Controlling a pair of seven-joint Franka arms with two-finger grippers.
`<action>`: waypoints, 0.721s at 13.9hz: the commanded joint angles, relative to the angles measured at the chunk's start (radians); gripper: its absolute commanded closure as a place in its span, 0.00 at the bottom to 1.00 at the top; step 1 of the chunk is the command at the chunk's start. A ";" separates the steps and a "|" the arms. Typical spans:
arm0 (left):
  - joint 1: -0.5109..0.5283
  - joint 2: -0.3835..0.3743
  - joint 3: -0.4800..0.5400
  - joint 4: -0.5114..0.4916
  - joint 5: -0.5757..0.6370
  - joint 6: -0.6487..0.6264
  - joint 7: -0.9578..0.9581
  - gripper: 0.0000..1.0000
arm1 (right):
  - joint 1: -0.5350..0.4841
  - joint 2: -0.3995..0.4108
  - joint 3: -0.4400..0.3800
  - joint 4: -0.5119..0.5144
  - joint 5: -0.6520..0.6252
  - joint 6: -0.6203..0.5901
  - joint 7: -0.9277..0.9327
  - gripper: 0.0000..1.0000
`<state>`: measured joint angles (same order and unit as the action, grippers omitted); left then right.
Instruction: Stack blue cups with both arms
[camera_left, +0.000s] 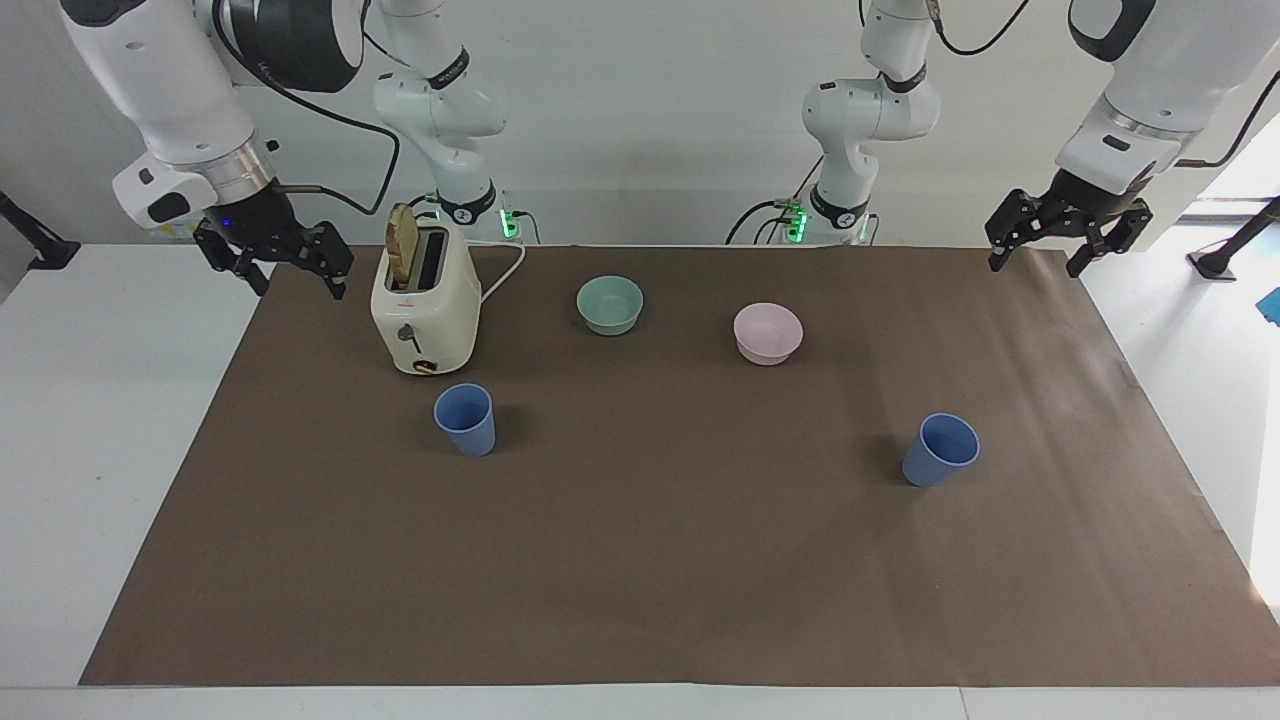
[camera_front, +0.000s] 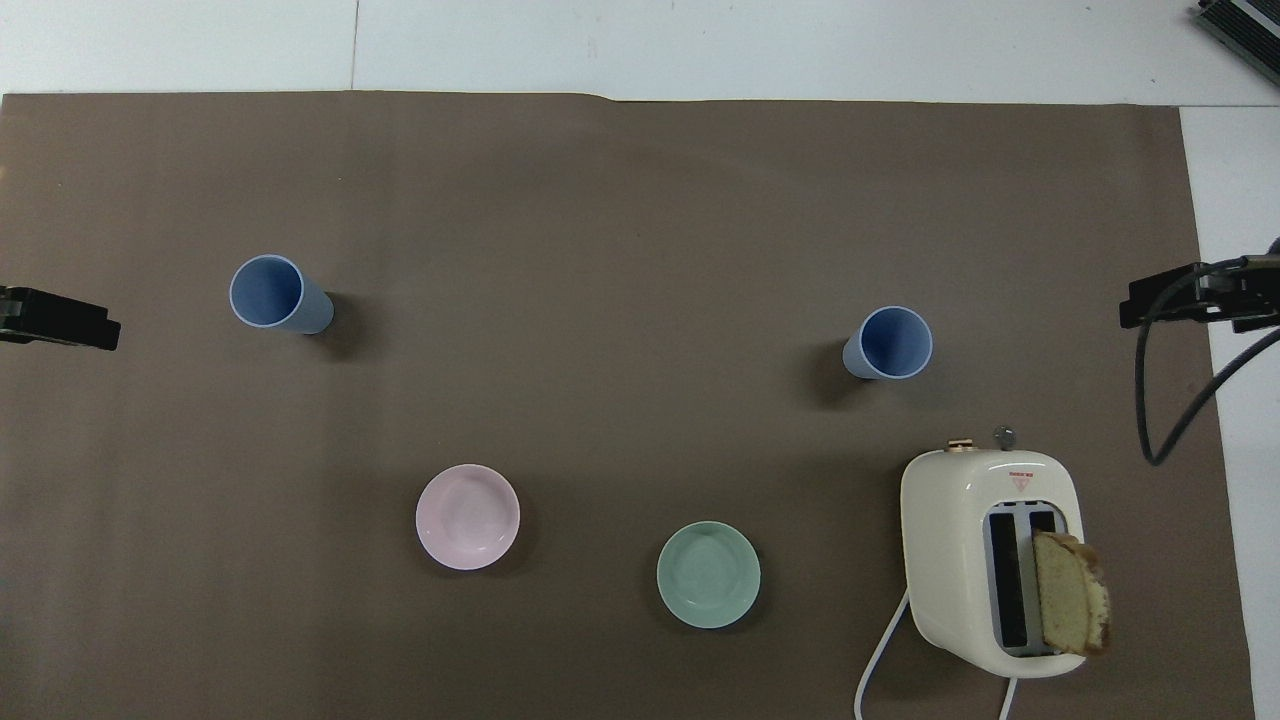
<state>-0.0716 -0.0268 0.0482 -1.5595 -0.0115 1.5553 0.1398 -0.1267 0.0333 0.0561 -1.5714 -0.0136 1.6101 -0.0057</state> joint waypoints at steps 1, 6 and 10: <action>-0.001 -0.002 0.001 0.013 0.013 -0.018 -0.008 0.00 | -0.019 -0.029 0.010 -0.036 -0.003 0.019 -0.013 0.00; -0.001 -0.004 0.001 0.013 0.013 -0.018 -0.008 0.00 | -0.019 -0.041 0.010 -0.058 -0.003 0.037 -0.019 0.00; -0.001 -0.002 0.002 0.013 0.013 -0.020 -0.008 0.00 | -0.019 -0.046 0.010 -0.065 -0.003 0.041 -0.020 0.00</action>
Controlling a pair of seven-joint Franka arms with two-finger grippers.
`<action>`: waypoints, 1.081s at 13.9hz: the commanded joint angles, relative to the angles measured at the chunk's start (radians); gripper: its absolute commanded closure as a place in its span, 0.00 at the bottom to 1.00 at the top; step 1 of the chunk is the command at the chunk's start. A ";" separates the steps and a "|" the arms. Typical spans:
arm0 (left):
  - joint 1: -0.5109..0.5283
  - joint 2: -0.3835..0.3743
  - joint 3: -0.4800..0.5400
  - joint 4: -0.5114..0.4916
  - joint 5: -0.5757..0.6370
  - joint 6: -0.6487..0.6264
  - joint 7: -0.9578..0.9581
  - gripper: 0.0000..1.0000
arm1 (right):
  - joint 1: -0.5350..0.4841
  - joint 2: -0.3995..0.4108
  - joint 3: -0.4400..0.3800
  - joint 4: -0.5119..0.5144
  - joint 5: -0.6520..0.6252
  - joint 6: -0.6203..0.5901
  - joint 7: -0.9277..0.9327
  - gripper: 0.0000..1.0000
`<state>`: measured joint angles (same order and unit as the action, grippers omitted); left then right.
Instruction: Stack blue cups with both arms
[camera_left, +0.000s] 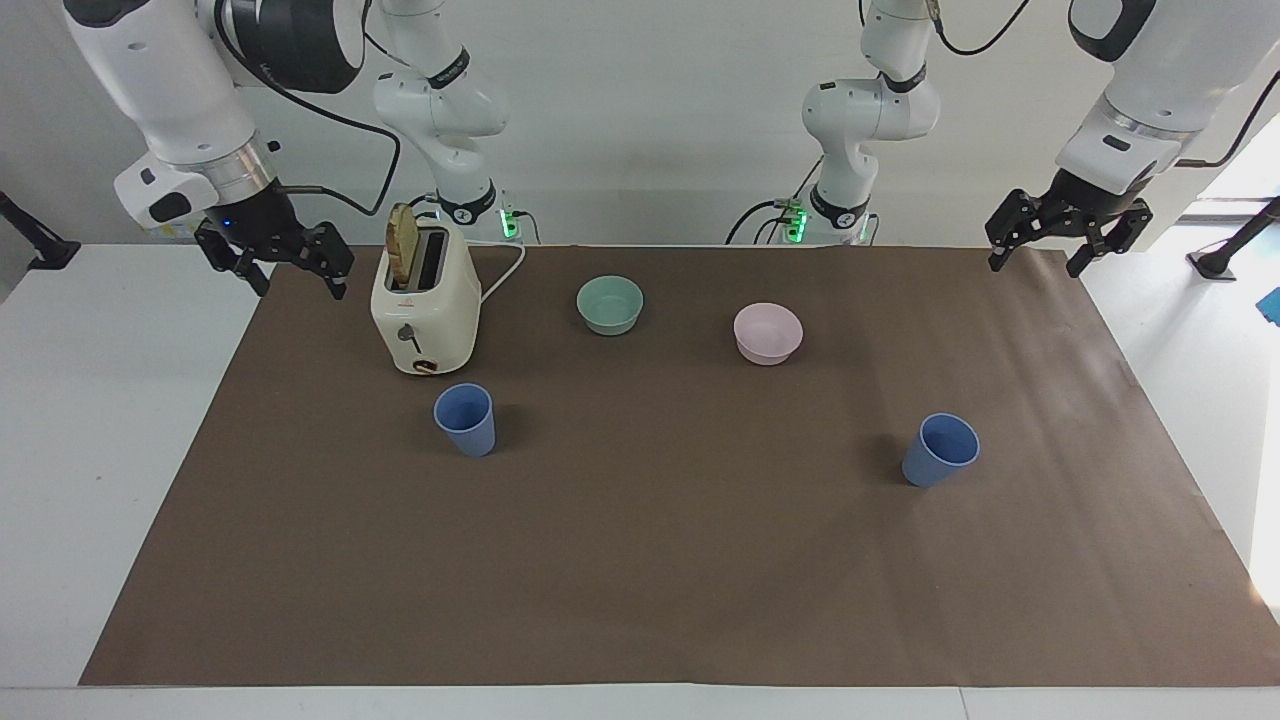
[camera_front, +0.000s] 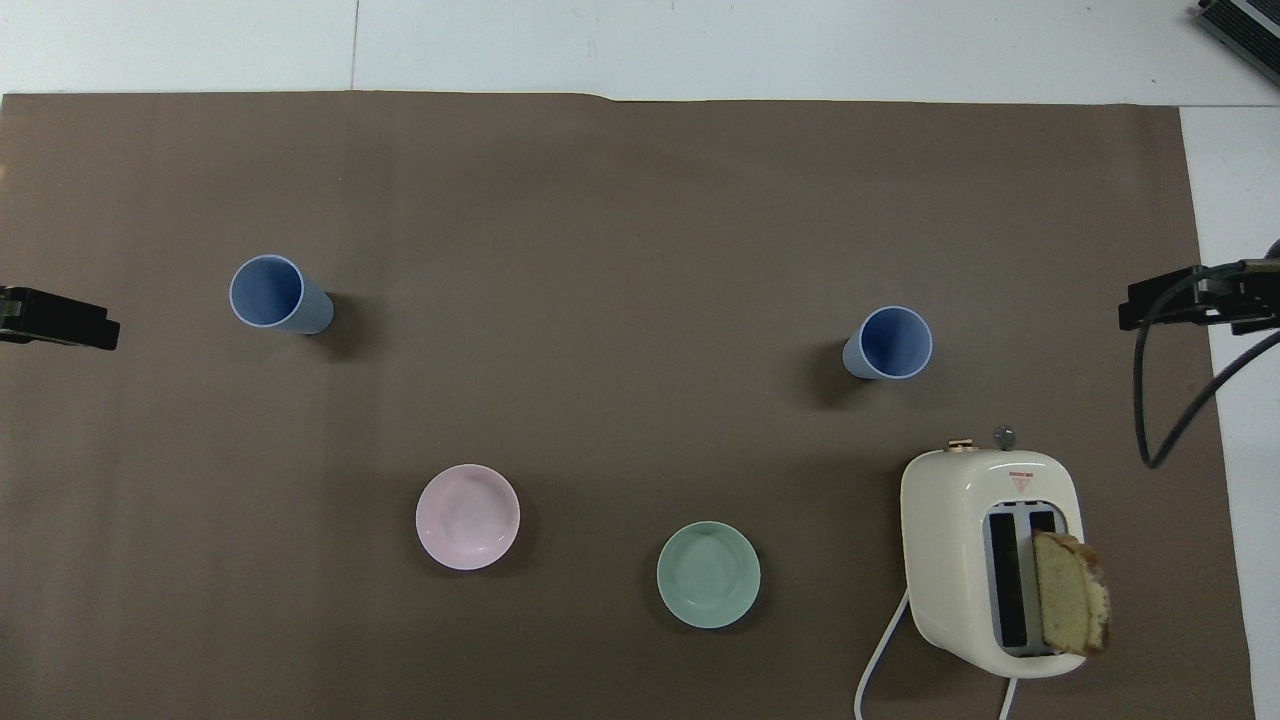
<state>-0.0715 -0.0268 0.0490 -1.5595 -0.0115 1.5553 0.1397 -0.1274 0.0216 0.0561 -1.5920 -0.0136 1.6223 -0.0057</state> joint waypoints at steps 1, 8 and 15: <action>-0.002 -0.004 0.002 0.013 0.013 -0.018 -0.008 0.00 | -0.020 -0.034 0.010 -0.045 -0.003 0.028 -0.020 0.00; -0.004 -0.004 0.000 0.013 0.013 -0.023 -0.011 0.00 | -0.020 -0.032 0.010 -0.045 -0.003 0.056 -0.019 0.00; -0.001 -0.004 0.000 -0.013 0.010 0.041 0.006 0.00 | -0.023 -0.029 0.010 -0.039 -0.002 0.054 -0.023 0.00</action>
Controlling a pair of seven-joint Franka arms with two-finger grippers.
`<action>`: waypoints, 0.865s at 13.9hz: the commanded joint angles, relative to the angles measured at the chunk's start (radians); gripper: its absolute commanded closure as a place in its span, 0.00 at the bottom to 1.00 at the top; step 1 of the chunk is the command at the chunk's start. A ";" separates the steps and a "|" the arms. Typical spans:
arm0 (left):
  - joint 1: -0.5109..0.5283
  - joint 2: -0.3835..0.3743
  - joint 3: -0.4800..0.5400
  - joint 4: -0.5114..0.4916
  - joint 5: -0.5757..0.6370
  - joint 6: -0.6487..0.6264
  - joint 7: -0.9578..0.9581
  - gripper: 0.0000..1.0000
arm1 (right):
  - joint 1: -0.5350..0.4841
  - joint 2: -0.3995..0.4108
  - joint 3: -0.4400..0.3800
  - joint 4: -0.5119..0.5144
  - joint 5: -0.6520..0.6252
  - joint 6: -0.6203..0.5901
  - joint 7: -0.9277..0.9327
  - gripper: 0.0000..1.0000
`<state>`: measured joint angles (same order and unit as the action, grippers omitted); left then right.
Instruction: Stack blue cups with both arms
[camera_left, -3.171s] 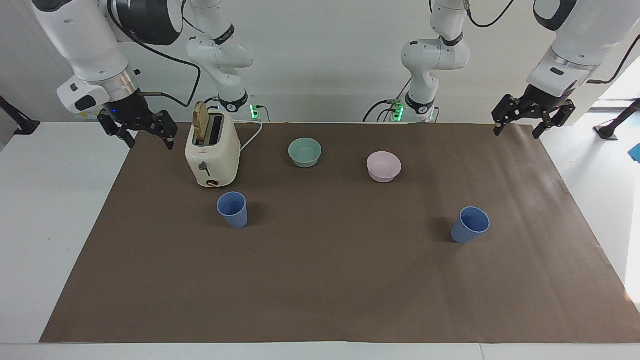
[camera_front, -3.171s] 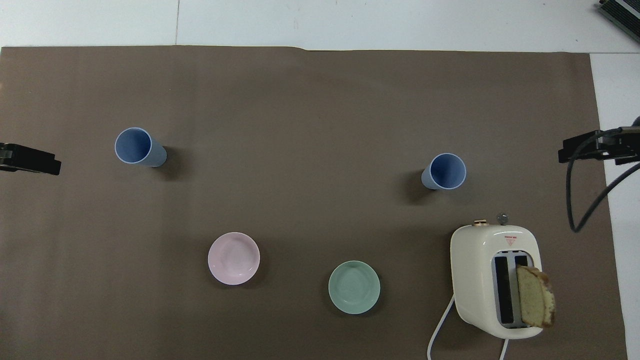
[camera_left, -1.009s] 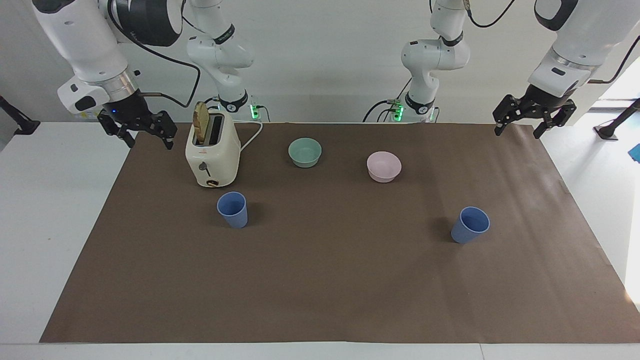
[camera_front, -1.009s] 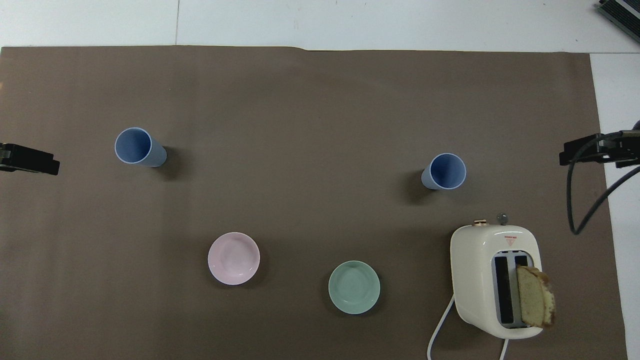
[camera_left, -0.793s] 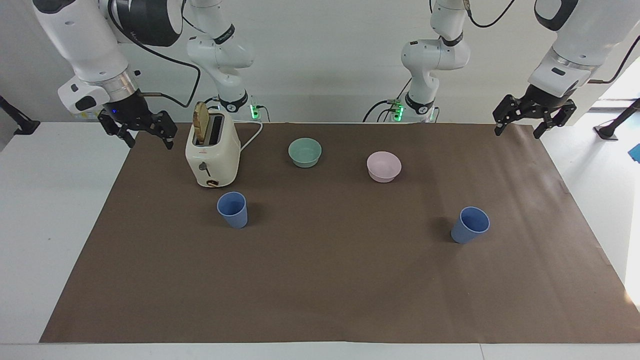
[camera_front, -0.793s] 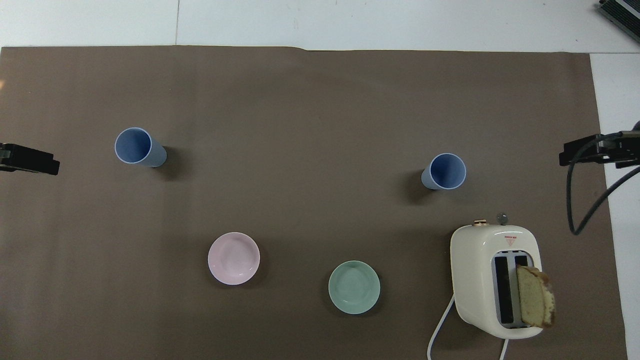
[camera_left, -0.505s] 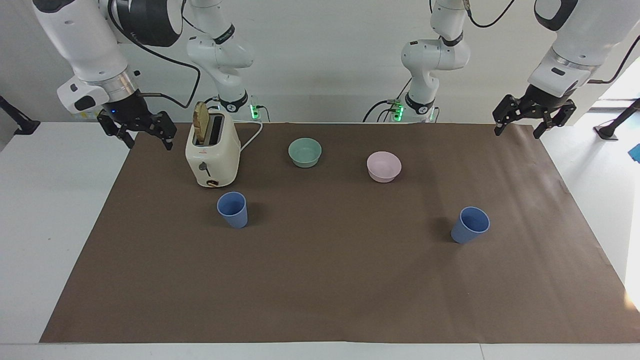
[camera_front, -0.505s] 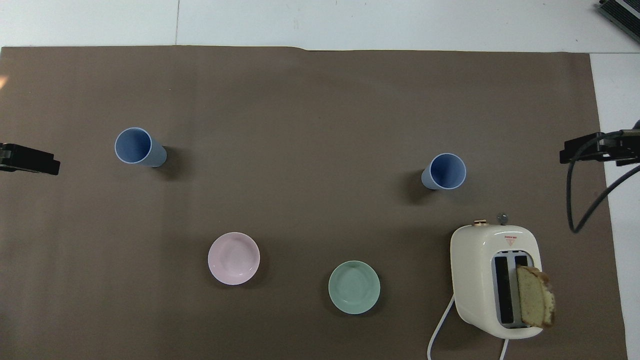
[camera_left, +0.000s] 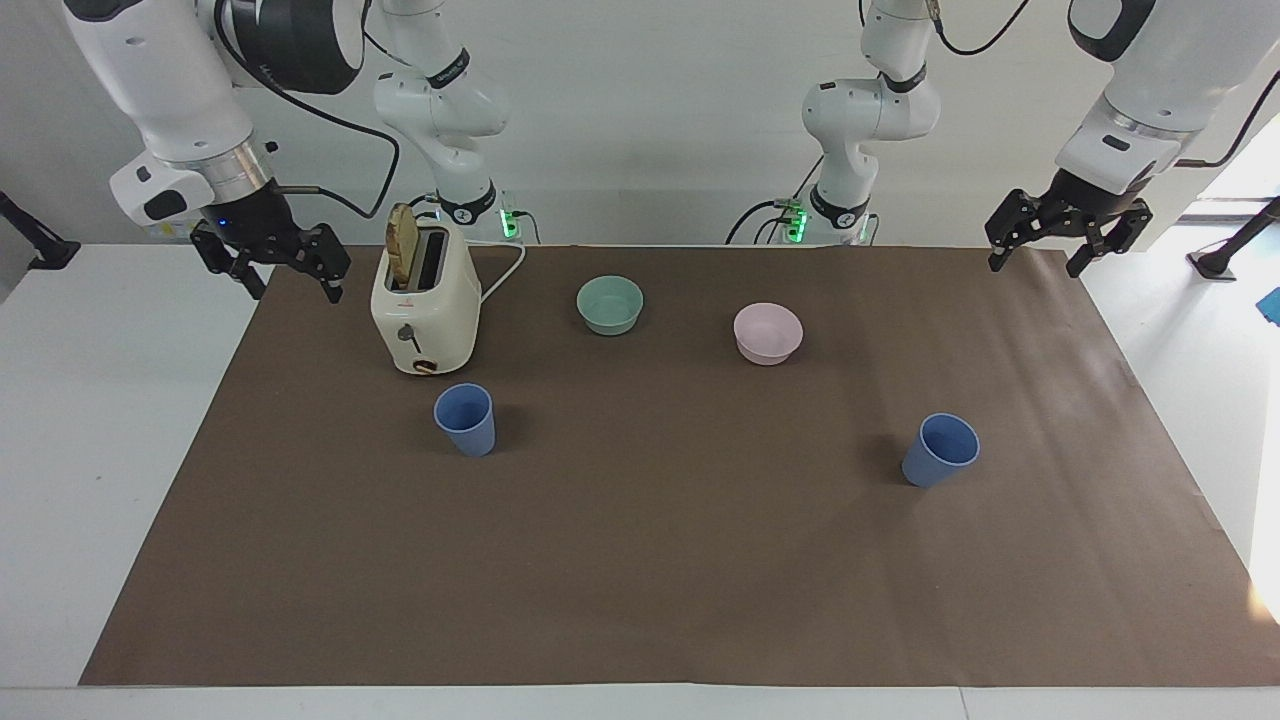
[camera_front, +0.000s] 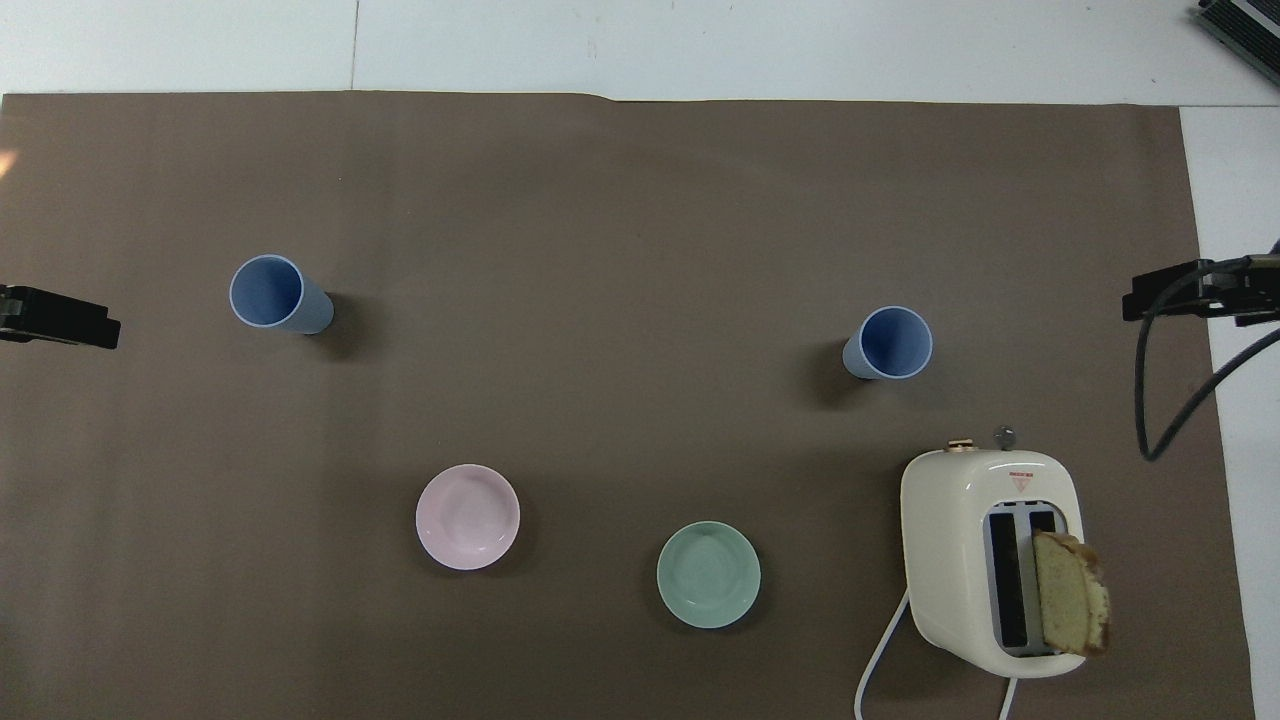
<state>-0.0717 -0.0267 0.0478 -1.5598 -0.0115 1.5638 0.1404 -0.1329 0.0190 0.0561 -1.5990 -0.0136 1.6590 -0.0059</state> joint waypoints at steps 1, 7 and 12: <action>0.000 -0.004 0.001 -0.028 0.010 0.060 0.005 0.00 | -0.017 -0.027 0.010 -0.032 0.001 0.013 -0.028 0.00; 0.012 0.016 0.003 -0.155 0.007 0.251 0.008 0.00 | -0.016 -0.025 0.010 -0.032 0.001 0.024 -0.031 0.00; 0.016 0.103 0.003 -0.210 -0.021 0.418 0.025 0.00 | -0.016 -0.025 0.010 -0.033 0.001 0.025 -0.028 0.00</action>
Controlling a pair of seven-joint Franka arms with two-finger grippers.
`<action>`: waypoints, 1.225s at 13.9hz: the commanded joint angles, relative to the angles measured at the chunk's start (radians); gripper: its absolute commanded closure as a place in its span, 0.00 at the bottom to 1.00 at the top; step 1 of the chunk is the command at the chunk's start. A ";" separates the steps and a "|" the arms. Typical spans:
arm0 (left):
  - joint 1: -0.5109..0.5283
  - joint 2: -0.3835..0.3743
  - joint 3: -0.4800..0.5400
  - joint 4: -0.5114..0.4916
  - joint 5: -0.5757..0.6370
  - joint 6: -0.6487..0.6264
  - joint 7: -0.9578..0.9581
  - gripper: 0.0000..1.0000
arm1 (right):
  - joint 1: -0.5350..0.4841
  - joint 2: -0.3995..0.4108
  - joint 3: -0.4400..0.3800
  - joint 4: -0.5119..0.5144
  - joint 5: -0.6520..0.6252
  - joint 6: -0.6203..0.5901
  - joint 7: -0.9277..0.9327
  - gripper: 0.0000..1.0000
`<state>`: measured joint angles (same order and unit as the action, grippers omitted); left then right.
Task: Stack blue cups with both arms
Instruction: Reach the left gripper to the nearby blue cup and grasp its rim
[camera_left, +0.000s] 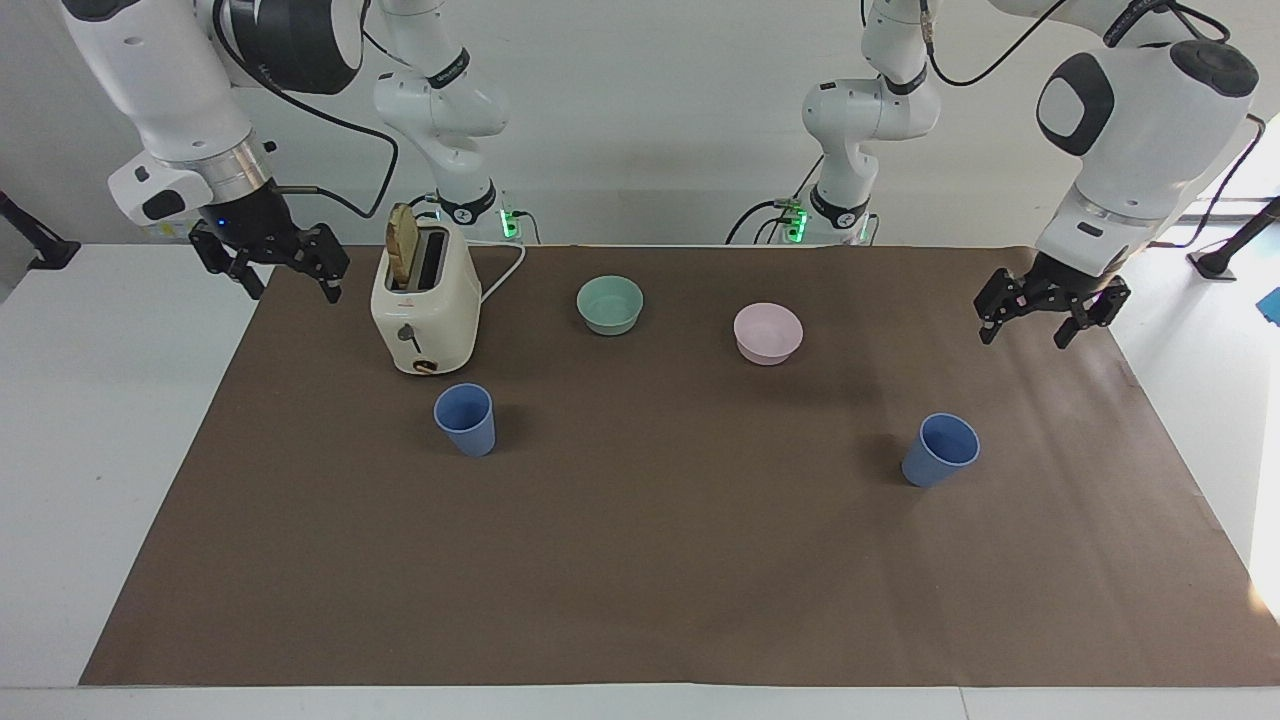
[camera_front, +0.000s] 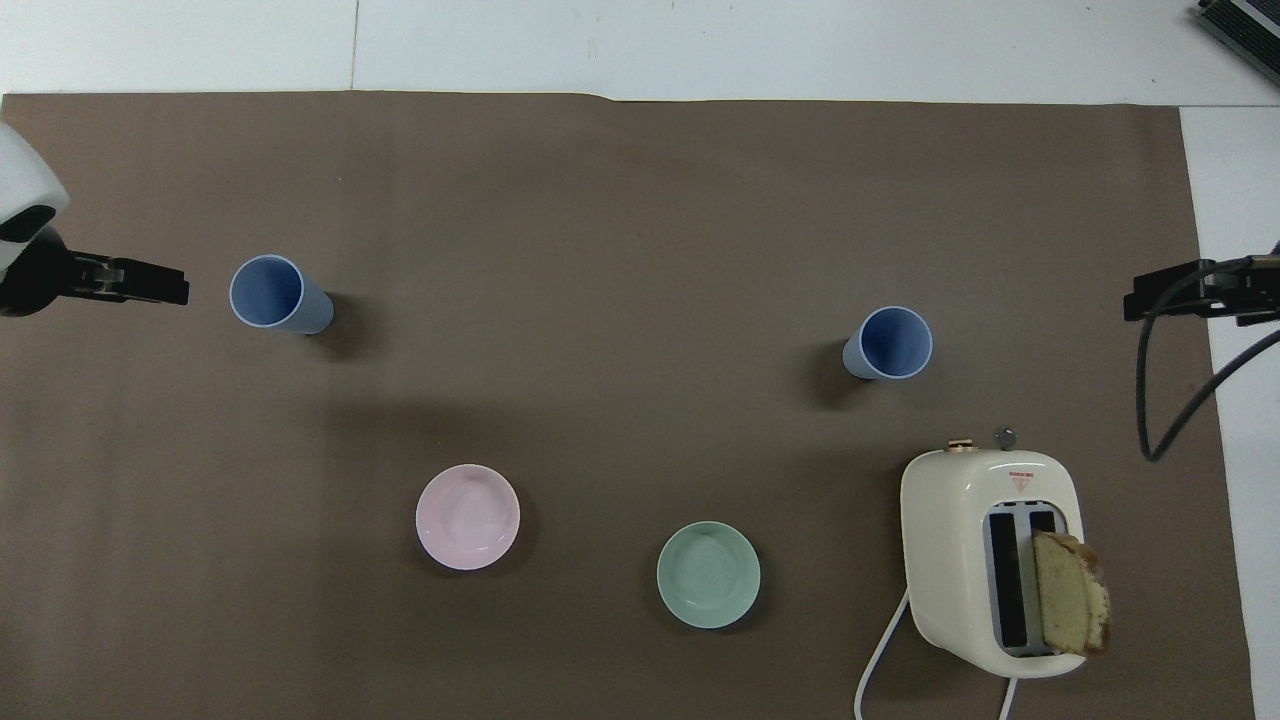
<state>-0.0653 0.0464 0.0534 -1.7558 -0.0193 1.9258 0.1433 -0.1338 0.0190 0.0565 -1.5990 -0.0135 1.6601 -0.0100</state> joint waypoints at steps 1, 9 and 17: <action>0.010 0.050 -0.003 -0.016 -0.013 0.079 0.022 0.00 | -0.015 -0.027 0.009 -0.033 0.001 0.023 -0.025 0.00; 0.012 0.151 -0.003 -0.130 -0.014 0.321 0.025 0.11 | -0.015 -0.030 0.009 -0.039 0.003 0.018 -0.018 0.00; 0.032 0.168 -0.006 -0.205 -0.085 0.401 0.025 0.51 | -0.010 -0.030 0.009 -0.038 0.003 0.007 -0.021 0.00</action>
<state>-0.0439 0.2233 0.0547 -1.9331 -0.0622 2.2854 0.1519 -0.1337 0.0190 0.0588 -1.6011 -0.0135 1.6592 -0.0100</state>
